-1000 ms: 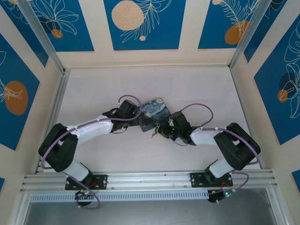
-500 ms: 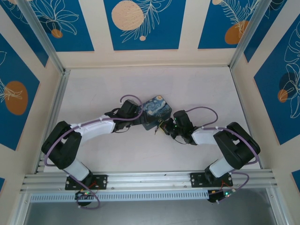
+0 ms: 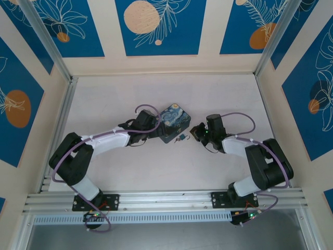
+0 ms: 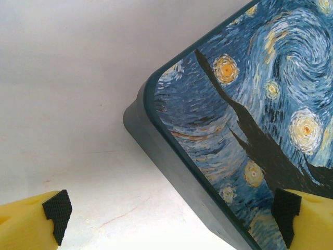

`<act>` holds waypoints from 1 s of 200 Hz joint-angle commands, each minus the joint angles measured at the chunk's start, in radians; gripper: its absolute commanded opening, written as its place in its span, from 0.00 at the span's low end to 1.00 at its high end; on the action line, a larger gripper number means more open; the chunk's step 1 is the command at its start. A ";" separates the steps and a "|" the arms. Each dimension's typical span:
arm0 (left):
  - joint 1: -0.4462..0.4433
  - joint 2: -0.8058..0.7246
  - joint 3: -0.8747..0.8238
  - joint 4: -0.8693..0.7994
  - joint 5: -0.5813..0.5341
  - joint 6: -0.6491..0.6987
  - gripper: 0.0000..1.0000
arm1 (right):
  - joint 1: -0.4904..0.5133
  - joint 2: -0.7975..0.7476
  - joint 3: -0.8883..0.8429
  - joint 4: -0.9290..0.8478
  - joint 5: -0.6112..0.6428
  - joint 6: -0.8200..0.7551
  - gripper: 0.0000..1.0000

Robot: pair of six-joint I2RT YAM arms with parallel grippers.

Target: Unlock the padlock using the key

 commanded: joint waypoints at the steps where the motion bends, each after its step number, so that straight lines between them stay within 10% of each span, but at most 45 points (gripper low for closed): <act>1: -0.004 0.030 -0.019 -0.175 -0.016 0.020 1.00 | 0.006 -0.090 -0.065 -0.060 -0.058 -0.055 0.00; 89: -0.004 -0.206 -0.007 -0.245 -0.017 0.059 1.00 | 0.030 -0.369 -0.146 -0.258 -0.025 -0.146 0.09; 200: 0.000 -0.409 -0.004 -0.366 -0.065 0.064 1.00 | 0.134 0.052 0.140 -0.105 -0.062 -0.115 0.02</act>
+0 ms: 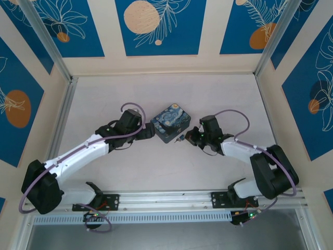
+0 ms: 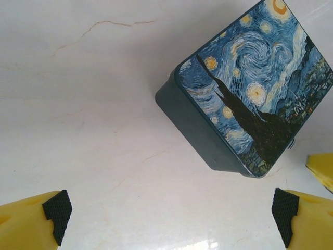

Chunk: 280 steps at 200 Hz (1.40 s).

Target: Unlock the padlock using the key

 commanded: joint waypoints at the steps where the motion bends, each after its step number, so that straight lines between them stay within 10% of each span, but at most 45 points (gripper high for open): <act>1: 0.001 -0.037 0.003 -0.045 -0.026 0.011 1.00 | 0.025 0.086 0.078 0.039 -0.020 0.001 0.02; 82: 0.045 -0.141 -0.021 -0.099 -0.098 0.031 1.00 | 0.065 0.127 0.166 0.048 -0.067 -0.038 0.04; 99: 0.072 -0.176 -0.021 -0.120 -0.162 0.056 1.00 | 0.064 0.041 0.157 -0.032 -0.052 -0.076 0.26; 129: 0.157 -0.252 -0.035 -0.100 -0.287 0.159 1.00 | 0.039 -0.163 0.148 -0.225 0.027 -0.142 1.00; 192: 0.219 -0.369 -0.227 0.302 -0.551 0.624 1.00 | -0.128 -0.416 0.223 -0.520 0.387 -0.318 0.99; 280: 0.465 -0.064 -0.572 1.006 -0.327 0.771 1.00 | -0.351 -0.244 0.105 -0.085 0.639 -0.719 1.00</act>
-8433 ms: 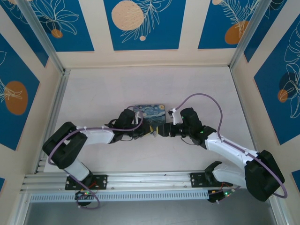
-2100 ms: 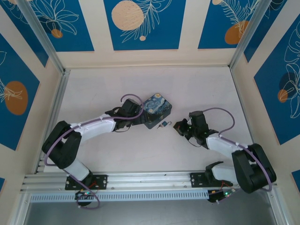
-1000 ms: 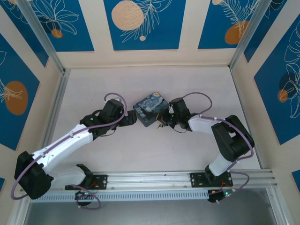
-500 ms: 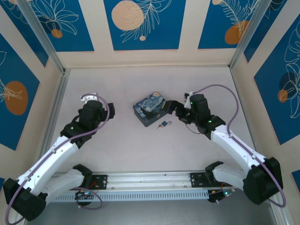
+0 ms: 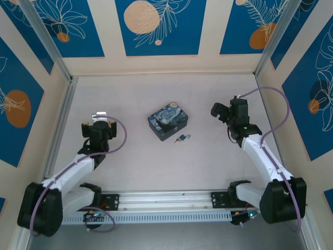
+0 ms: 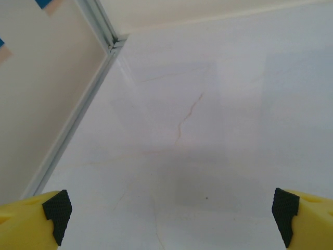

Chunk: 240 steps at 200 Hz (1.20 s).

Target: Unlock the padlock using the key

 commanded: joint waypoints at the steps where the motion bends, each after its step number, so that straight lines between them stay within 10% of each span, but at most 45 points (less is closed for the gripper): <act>1: 0.046 0.110 -0.054 0.298 0.100 0.069 1.00 | -0.030 0.040 -0.087 0.225 0.102 -0.168 1.00; 92: 0.210 0.466 -0.066 0.710 0.505 0.053 1.00 | -0.096 0.323 -0.406 1.040 -0.080 -0.324 0.99; 240: 0.207 0.454 -0.007 0.576 0.555 0.078 1.00 | -0.077 0.392 -0.389 1.063 -0.104 -0.361 0.99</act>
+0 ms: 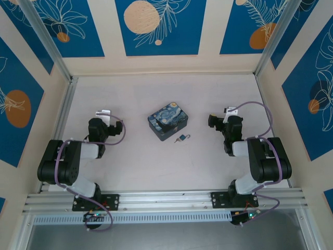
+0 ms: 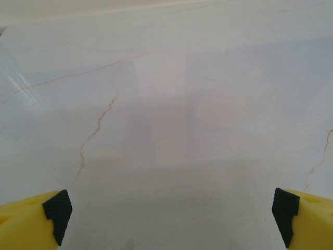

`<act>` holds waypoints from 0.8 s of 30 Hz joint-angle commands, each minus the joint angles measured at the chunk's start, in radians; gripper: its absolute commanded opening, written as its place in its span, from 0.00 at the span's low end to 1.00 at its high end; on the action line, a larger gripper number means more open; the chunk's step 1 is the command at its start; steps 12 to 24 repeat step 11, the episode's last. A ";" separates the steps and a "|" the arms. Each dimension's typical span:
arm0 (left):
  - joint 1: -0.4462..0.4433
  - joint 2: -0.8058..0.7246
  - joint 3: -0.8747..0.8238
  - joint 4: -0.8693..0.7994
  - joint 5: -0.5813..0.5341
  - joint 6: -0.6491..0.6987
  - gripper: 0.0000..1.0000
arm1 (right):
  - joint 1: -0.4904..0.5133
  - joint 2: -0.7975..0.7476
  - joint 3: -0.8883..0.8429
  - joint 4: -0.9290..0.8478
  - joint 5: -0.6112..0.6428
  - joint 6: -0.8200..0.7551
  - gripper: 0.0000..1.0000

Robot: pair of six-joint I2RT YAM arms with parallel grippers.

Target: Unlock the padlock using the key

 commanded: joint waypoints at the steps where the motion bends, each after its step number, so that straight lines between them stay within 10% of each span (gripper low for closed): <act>1: 0.001 -0.010 -0.005 0.032 0.009 0.015 1.00 | 0.003 -0.004 -0.005 0.052 0.017 -0.026 0.99; 24: 0.000 -0.011 -0.005 0.031 0.009 0.015 1.00 | -0.015 -0.008 -0.006 0.046 -0.038 -0.024 0.99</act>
